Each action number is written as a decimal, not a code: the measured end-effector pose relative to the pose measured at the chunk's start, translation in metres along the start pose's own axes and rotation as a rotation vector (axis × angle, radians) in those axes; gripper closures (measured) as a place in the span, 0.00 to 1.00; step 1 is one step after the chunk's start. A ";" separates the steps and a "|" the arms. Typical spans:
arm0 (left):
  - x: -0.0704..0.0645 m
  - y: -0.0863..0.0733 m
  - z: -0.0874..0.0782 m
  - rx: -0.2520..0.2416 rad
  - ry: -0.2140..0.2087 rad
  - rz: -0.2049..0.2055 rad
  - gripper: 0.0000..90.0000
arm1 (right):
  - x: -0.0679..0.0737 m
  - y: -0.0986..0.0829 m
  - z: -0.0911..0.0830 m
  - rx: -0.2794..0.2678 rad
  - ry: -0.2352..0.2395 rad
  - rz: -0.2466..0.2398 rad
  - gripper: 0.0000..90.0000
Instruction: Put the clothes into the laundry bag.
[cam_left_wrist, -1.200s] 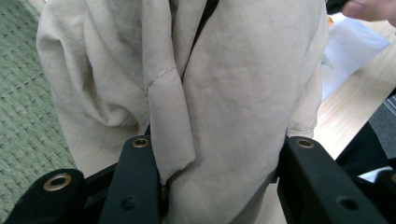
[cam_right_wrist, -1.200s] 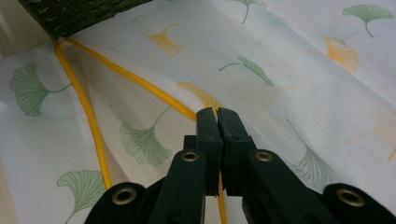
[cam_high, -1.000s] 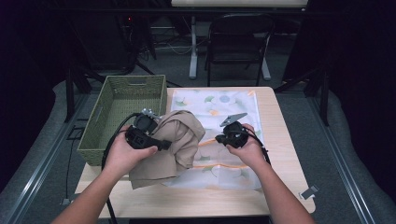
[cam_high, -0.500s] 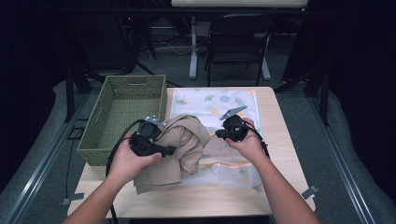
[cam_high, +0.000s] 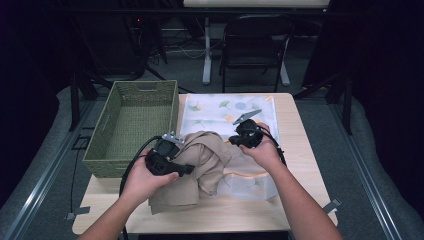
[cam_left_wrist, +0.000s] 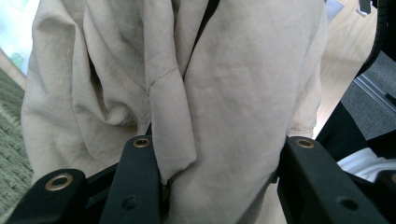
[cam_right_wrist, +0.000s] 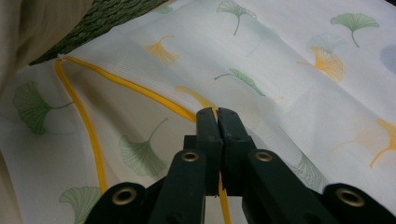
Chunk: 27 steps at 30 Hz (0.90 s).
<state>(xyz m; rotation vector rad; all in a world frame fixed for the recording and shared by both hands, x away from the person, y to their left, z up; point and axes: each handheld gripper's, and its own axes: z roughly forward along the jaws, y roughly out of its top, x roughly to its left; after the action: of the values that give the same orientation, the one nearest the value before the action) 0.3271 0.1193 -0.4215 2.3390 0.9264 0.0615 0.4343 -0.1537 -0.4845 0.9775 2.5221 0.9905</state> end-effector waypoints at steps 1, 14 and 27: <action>-0.001 0.000 0.002 0.000 0.000 0.003 0.70 | 0.000 0.001 0.000 0.008 -0.002 0.002 0.98; -0.007 -0.001 0.017 0.006 -0.029 0.017 0.70 | -0.001 0.002 0.003 0.007 0.004 0.011 0.98; -0.013 -0.004 0.045 0.030 -0.050 0.035 0.70 | 0.001 0.003 0.002 0.006 0.003 0.005 0.98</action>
<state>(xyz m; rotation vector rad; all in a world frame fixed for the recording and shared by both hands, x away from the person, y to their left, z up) 0.3262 0.0893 -0.4573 2.3738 0.8683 0.0037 0.4363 -0.1498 -0.4839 0.9856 2.5276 0.9871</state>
